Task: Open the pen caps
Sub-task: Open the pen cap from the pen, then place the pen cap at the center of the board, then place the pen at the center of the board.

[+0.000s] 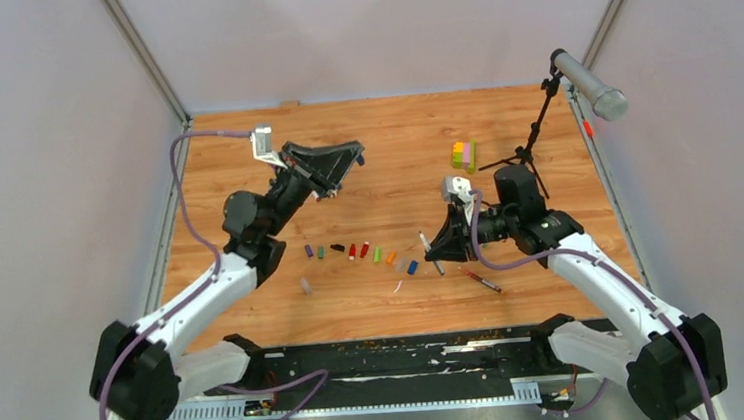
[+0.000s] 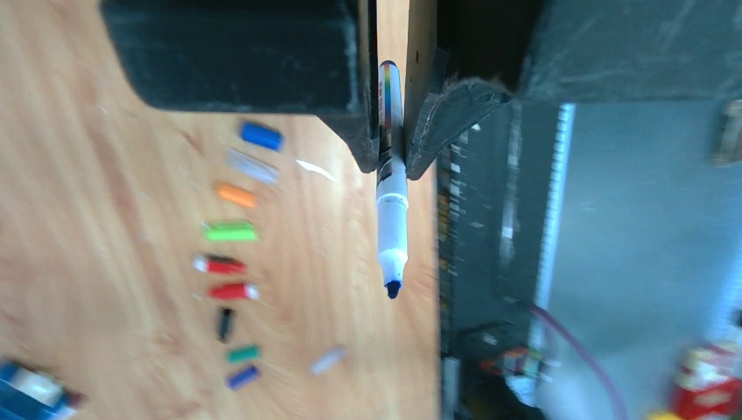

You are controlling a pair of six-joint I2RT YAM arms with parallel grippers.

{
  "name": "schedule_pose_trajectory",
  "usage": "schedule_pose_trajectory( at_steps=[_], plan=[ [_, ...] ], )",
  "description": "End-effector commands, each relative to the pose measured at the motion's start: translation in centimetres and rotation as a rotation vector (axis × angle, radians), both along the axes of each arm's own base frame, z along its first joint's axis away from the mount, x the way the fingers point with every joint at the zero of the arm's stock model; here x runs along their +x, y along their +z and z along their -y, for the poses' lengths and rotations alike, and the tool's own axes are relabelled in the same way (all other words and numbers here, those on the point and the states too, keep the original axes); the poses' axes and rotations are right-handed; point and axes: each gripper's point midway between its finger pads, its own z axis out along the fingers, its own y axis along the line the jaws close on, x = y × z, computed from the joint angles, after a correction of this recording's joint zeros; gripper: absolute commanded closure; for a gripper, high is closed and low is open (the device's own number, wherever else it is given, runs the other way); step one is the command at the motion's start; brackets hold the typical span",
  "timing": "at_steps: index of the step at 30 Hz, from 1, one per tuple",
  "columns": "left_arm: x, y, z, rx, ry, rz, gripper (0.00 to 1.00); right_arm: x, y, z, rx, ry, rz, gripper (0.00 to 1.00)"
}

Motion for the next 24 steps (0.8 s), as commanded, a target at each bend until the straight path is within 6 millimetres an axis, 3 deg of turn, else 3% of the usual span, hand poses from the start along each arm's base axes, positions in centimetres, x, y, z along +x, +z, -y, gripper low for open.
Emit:
schedule_pose_trajectory(
  at_steps=[1,6,11,19,24],
  plan=[
    [-0.4,-6.7,-2.4,0.184,0.119,-0.239,1.00,3.5,-2.4,3.4,-0.219,-0.125,0.248,1.00],
    [-2.5,-13.3,-4.7,0.340,0.174,-0.380,1.00,5.7,-4.9,7.2,-0.382,-0.248,0.295,0.99],
    [-3.9,-18.9,-5.9,0.423,0.181,-0.561,1.00,6.1,-8.6,10.6,-0.563,-0.328,0.255,0.97],
    [-5.5,-28.8,-6.9,0.606,0.178,-0.870,1.00,5.7,-12.1,13.8,-0.734,-0.379,0.130,0.93],
    [-5.9,-32.4,-8.1,0.694,0.231,-0.980,1.00,5.5,-14.4,15.2,-0.831,-0.378,0.069,0.91]
  ],
)
